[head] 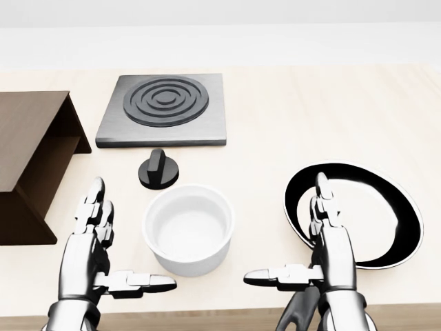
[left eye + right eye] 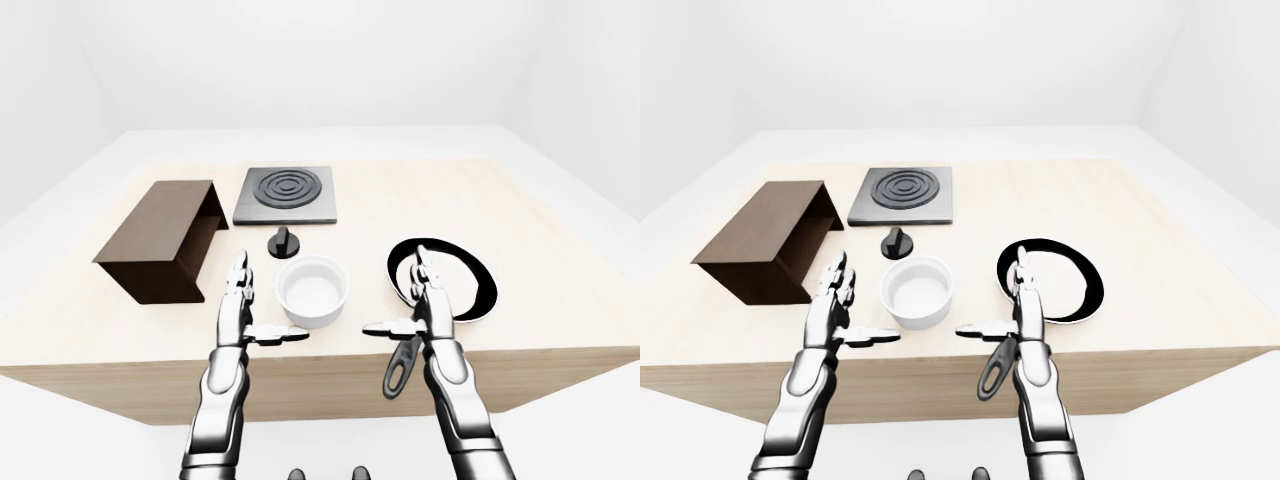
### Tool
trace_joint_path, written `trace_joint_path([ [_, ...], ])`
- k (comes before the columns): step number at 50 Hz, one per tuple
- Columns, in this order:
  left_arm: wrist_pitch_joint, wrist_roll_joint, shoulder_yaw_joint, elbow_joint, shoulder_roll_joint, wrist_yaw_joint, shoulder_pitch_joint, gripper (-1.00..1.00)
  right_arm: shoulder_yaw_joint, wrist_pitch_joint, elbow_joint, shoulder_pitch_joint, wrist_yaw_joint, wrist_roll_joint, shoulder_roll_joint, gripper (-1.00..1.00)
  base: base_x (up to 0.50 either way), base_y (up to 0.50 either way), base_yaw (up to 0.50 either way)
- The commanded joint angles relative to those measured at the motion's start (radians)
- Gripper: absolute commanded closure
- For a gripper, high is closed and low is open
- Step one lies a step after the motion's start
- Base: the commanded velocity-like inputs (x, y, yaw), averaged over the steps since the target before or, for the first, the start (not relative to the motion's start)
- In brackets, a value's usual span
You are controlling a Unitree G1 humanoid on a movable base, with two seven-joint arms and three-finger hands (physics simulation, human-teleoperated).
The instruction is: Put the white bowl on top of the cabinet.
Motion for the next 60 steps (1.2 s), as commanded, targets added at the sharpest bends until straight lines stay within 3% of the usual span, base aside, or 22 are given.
trace_joint_path([
  [1, -0.010, 0.017, 0.018, -0.019, 0.011, -0.004, 0.017, -1.00, -0.020, -0.053, 0.118, -0.033, -0.117, -0.084, -0.010, -1.00, 0.00, 0.00, 0.00],
  [20, -0.020, 0.081, 0.004, -0.043, 0.006, 0.030, 0.035, -1.00, -0.014, -0.053, 0.119, -0.029, -0.081, -0.079, -0.015, -1.00, 0.00, 0.00, 0.00],
  [28, -0.023, 0.091, -0.002, -0.047, 0.004, 0.033, 0.040, -1.00, -0.012, -0.053, 0.036, 0.016, -0.054, -0.062, -0.011, -1.00, 0.00, 0.23, 0.00],
  [29, -0.021, 0.095, -0.002, -0.049, 0.004, 0.036, 0.041, -1.00, -0.005, -0.053, 0.028, 0.020, -0.014, -0.045, -0.015, -1.00, 0.00, 0.26, 0.00],
  [44, -0.019, 0.107, -0.006, -0.065, 0.003, 0.041, 0.050, -1.00, -0.009, -0.053, 0.020, 0.025, -0.021, -0.051, -0.010, -1.00, 0.00, 0.26, 0.00],
  [60, -0.043, 0.147, -0.021, -0.007, 0.001, 0.065, 0.030, -1.00, -0.017, -0.032, 0.022, 0.015, -0.030, -0.038, -0.012, -1.00, 0.00, 0.07, 0.00],
])
